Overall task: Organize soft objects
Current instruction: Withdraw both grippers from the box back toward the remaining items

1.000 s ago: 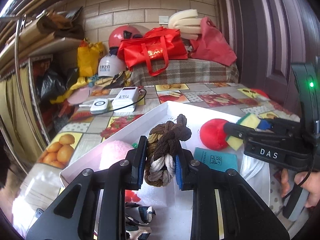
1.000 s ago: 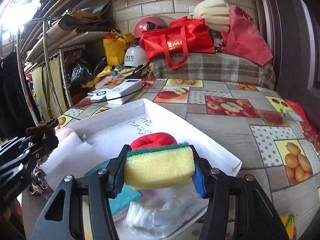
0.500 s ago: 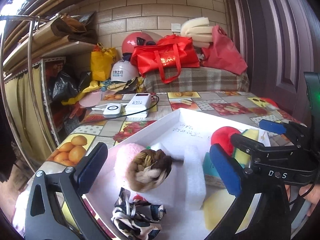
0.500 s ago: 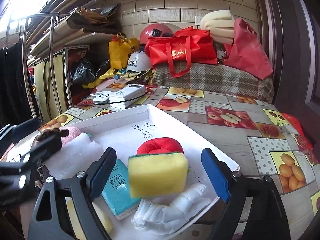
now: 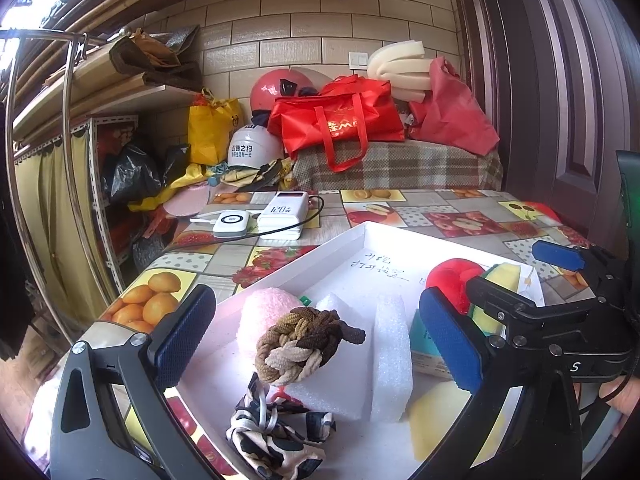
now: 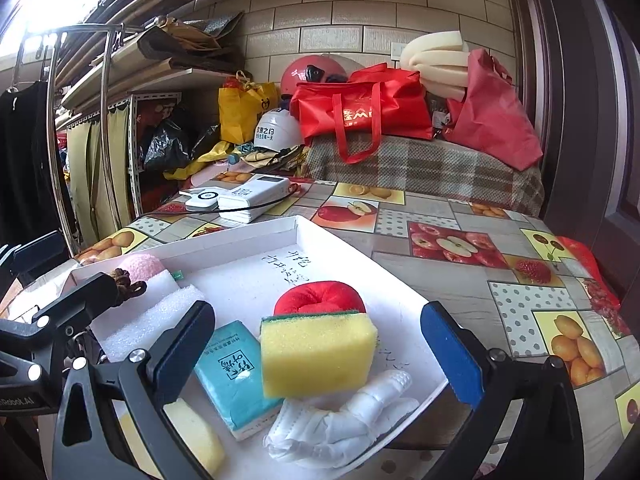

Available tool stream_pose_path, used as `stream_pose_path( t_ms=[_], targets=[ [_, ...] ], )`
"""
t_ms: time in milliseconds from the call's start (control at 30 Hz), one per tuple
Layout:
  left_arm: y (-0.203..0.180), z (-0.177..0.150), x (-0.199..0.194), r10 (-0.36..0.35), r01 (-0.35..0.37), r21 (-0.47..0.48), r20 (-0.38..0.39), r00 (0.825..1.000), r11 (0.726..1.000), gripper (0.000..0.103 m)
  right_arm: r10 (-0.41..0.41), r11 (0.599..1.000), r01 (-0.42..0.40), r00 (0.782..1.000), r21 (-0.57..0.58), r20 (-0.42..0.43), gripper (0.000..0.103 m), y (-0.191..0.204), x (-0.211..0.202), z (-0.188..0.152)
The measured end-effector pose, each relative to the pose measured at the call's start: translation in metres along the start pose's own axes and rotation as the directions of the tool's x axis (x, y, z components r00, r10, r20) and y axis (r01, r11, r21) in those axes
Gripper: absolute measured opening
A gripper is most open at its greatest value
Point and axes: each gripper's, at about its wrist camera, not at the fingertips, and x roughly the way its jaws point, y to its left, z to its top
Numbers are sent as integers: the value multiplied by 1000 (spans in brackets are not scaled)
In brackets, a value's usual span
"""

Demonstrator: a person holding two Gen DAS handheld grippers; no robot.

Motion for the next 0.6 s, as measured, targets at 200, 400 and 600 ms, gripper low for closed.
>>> stream_pose_path(
  t_ms=[200, 400, 600],
  targets=[
    [3, 2, -6, 15, -15, -8, 25, 1000, 1000, 103, -3, 1000, 3, 1000, -5, 16, 103, 1, -4, 0],
    [4, 2, -11, 38, -37, -23, 45, 998, 999, 103, -11, 1000, 11, 999, -2, 45, 103, 1, -11, -1],
    [0, 0, -18, 17, -15, -31, 48, 999, 999, 103, -15, 1000, 15, 995, 1, 102, 103, 1, -23, -2]
  ],
)
